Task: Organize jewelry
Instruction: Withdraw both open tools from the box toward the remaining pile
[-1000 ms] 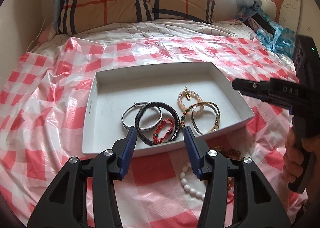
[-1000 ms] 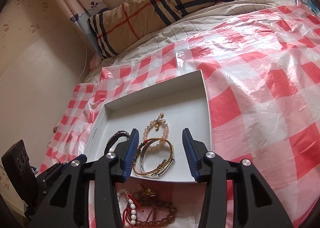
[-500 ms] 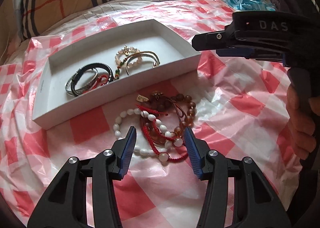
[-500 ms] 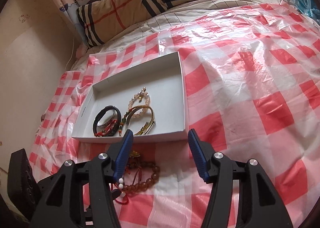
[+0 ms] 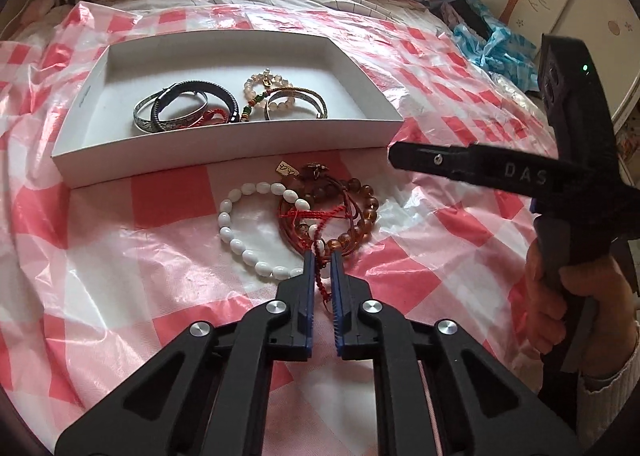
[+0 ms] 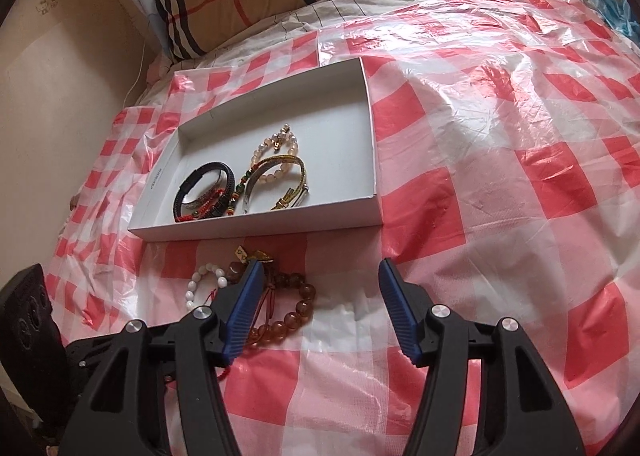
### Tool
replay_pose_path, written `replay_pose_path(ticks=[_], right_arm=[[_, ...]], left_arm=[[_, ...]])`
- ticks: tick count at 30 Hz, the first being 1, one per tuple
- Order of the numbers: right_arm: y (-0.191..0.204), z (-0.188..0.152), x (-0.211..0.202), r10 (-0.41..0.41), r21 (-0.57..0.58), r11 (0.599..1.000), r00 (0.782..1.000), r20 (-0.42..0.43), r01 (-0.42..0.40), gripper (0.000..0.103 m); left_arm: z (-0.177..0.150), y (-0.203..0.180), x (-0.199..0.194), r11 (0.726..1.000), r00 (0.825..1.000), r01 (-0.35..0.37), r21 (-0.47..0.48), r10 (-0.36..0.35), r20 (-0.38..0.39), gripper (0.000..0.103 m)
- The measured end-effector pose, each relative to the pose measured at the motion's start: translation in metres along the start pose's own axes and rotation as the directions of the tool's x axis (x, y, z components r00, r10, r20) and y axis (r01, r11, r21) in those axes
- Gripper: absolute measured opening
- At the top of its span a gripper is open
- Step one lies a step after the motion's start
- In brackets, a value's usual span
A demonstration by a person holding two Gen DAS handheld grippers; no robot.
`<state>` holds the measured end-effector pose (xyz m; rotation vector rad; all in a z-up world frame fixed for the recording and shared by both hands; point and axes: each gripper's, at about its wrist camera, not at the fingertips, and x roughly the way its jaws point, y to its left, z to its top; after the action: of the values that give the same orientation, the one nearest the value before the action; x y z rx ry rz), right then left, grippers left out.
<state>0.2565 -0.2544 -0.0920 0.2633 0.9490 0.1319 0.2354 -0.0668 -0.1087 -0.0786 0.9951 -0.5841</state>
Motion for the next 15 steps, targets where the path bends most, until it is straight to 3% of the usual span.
replay_pose_path(ticks=[7,11,14,15], right_arm=[[0.027,-0.008,0.015,-0.074,-0.157,0.985,0.997,-0.026,0.069,0.058],[0.019,-0.006,0.016,-0.097,-0.127,0.988,0.995,-0.020,0.094,0.058],[0.013,-0.005,0.016,-0.102,-0.103,0.990,0.995,-0.021,0.100,0.058],[0.012,-0.005,0.016,-0.101,-0.100,0.990,0.995,-0.023,0.098,0.058]], left_arm=[[0.005,0.021,-0.017,0.999,0.999,0.008,-0.037,-0.006,0.040,0.003],[0.007,0.020,-0.009,0.999,1.000,0.030,-0.028,-0.030,0.006,0.004],[0.005,0.010,0.001,1.000,0.999,0.023,0.006,-0.023,-0.024,0.020],[0.004,0.006,0.003,1.000,1.000,0.007,0.019,-0.007,-0.024,0.033]])
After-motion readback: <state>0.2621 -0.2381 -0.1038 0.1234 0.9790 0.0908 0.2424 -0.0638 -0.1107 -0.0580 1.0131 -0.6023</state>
